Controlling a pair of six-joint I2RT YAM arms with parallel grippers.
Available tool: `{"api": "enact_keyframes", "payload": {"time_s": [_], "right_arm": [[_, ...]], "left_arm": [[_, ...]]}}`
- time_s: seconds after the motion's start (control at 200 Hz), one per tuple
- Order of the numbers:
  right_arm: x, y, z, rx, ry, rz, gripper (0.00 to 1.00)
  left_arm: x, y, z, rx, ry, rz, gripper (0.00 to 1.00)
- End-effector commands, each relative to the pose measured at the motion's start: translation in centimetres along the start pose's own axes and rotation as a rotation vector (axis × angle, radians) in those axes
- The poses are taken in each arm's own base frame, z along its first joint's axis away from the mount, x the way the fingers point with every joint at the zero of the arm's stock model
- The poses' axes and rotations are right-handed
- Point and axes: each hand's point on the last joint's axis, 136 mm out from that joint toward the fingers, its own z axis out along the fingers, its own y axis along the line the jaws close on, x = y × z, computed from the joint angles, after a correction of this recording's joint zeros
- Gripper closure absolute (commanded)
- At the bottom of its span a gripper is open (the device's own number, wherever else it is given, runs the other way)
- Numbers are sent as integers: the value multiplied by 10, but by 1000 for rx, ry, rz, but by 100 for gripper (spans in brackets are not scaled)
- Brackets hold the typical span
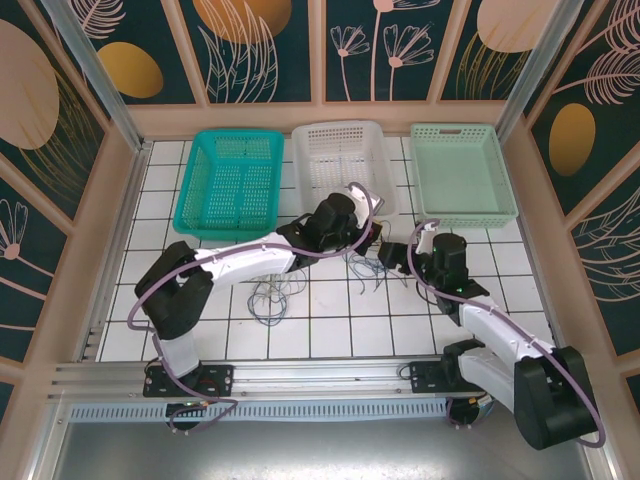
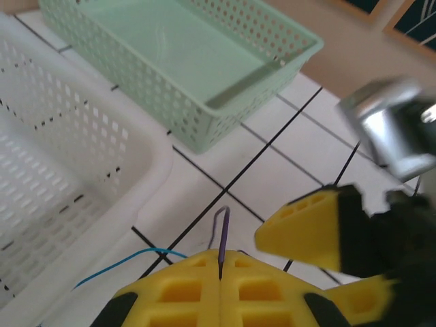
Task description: Untangle the cables
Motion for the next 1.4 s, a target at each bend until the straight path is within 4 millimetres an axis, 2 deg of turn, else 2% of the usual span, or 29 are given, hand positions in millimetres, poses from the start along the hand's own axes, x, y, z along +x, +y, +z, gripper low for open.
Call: {"api": "enact_keyframes", "payload": {"time_s": [0.0,0.145,0.25,0.275,0.48,0.651,0.786,0.956,1.096,1.181,1.396], "right_arm": [[0,-1,3,-2,-21,-12,23],[-2,-6,7,19,-29,-18,24],[5,-14,12,50,0,-1,29],[8,-18,13,68,12,7,30],[26,-43,15,186,74,63,47],[34,-51,9,226,93,74,48],[25,-40,1,187,50,57,45],[4,-29,-20,186,-41,19,29],[-9,-19,-36,179,-89,-23,27],[-16,-4,-42,120,-113,-64,25],[-25,16,-47,29,-159,-136,23]], "left_arm": [[-28,-18,-17,63,-89,-12,100],[-29,-26,-23,108,-107,-24,100],[-27,-29,-24,129,-112,-29,100],[-39,-34,-35,143,-146,-26,100],[-60,-49,-58,204,-205,-8,100],[-77,-53,-81,200,-261,6,100],[-80,-57,-86,214,-258,9,100],[-63,-48,-71,185,-199,-18,100],[-59,-43,-65,159,-183,-34,100],[-56,-38,-58,132,-157,-44,100],[-59,-50,-55,204,-154,-46,100]]}}
